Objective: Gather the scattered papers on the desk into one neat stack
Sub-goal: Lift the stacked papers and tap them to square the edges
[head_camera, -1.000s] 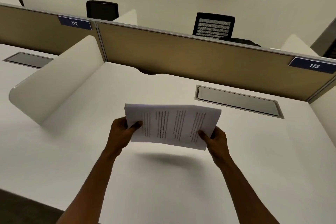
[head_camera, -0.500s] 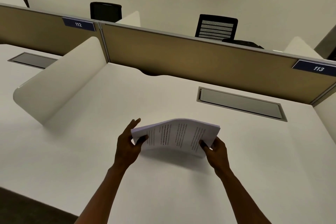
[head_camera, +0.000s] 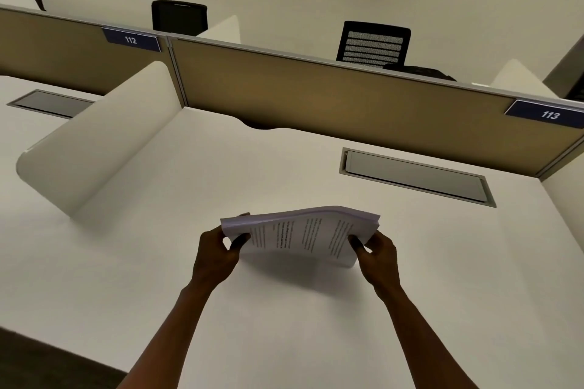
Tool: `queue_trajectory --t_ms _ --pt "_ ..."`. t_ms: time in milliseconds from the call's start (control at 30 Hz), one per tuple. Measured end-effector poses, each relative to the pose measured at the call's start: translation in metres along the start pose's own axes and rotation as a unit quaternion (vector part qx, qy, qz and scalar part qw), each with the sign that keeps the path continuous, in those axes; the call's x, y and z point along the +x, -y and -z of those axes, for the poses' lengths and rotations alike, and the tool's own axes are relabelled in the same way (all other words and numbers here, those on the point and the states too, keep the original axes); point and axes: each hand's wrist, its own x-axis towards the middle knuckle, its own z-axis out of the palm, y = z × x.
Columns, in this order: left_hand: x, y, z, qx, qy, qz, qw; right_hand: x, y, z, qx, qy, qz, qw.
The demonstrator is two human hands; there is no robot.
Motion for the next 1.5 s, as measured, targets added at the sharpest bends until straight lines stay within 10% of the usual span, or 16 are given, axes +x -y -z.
queue_trajectory --t_ms 567,767,1067,1300,1400,1500 --pt "0.012 -0.005 0.007 -0.038 0.016 0.097 0.994 0.002 0.016 0.007 -0.036 0.027 0.039 0.998" --pt "0.031 -0.053 0.037 0.035 -0.083 -0.069 0.994 0.021 0.074 0.029 -0.109 0.090 0.164 0.976" --pt "0.074 -0.116 0.044 0.118 0.240 -0.107 0.958 0.042 0.169 0.024 -0.238 0.182 0.302 0.905" --pt "0.061 -0.082 0.021 -0.007 0.196 -0.010 0.981 0.034 0.212 0.004 -0.355 0.195 0.347 0.846" --pt "0.050 -0.060 0.021 -0.109 0.146 0.054 0.982 0.041 0.202 0.013 -0.352 0.100 0.357 0.860" --pt "0.038 -0.044 0.025 -0.199 0.117 0.092 0.969 0.041 0.173 0.023 -0.172 0.013 0.222 0.960"
